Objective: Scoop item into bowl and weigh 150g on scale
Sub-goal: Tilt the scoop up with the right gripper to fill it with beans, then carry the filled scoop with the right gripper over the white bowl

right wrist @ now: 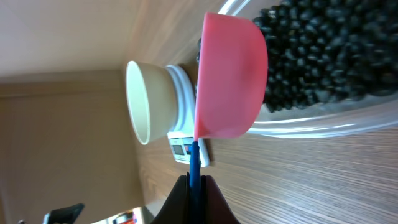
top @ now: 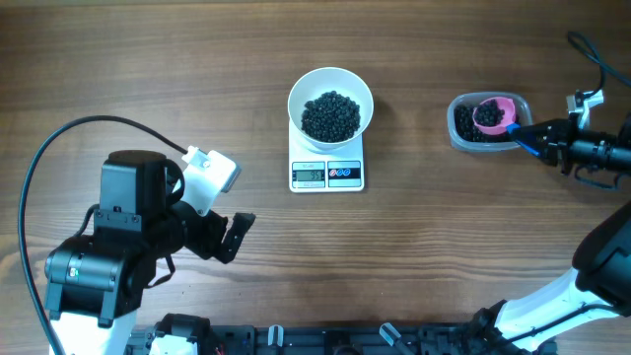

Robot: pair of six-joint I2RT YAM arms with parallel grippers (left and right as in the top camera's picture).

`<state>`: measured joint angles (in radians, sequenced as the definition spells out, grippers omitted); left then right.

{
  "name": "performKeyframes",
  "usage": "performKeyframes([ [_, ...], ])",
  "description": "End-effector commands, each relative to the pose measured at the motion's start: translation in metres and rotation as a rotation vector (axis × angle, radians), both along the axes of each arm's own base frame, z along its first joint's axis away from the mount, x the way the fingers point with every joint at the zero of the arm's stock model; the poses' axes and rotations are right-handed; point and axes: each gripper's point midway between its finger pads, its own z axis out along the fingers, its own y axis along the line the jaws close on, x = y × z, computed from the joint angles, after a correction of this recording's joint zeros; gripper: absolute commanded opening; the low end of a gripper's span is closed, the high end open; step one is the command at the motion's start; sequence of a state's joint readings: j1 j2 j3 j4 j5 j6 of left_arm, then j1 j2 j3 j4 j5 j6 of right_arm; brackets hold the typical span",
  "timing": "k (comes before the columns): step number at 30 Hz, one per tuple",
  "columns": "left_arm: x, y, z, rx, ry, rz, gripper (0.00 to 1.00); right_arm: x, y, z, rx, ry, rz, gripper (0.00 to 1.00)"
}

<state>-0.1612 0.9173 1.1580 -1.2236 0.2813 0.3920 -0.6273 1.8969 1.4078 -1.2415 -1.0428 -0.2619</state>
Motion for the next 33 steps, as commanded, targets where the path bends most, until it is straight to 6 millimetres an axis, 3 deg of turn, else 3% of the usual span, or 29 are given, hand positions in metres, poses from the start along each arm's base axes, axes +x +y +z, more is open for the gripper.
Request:
performKeyframes([
  [1, 0.002, 0.002, 0.006, 0.009, -0.027, -0.008, 1.0, 0.004, 0.007, 0.014, 0.103, -0.065, -0.008, 0.04],
  [20, 0.002, 0.002, 0.006, 0.009, -0.027, -0.007, 1.0, -0.005, 0.031, 0.061, 0.225, -0.187, 0.017, 0.04],
  [26, 0.002, 0.002, 0.006, 0.009, -0.027, -0.008, 1.0, -0.006, 0.061, 0.081, 0.23, -0.224, 0.087, 0.04],
  [33, 0.002, 0.002, 0.006, 0.009, -0.027, -0.007, 1.0, -0.006, 0.123, 0.096, 0.253, -0.231, 0.245, 0.04],
])
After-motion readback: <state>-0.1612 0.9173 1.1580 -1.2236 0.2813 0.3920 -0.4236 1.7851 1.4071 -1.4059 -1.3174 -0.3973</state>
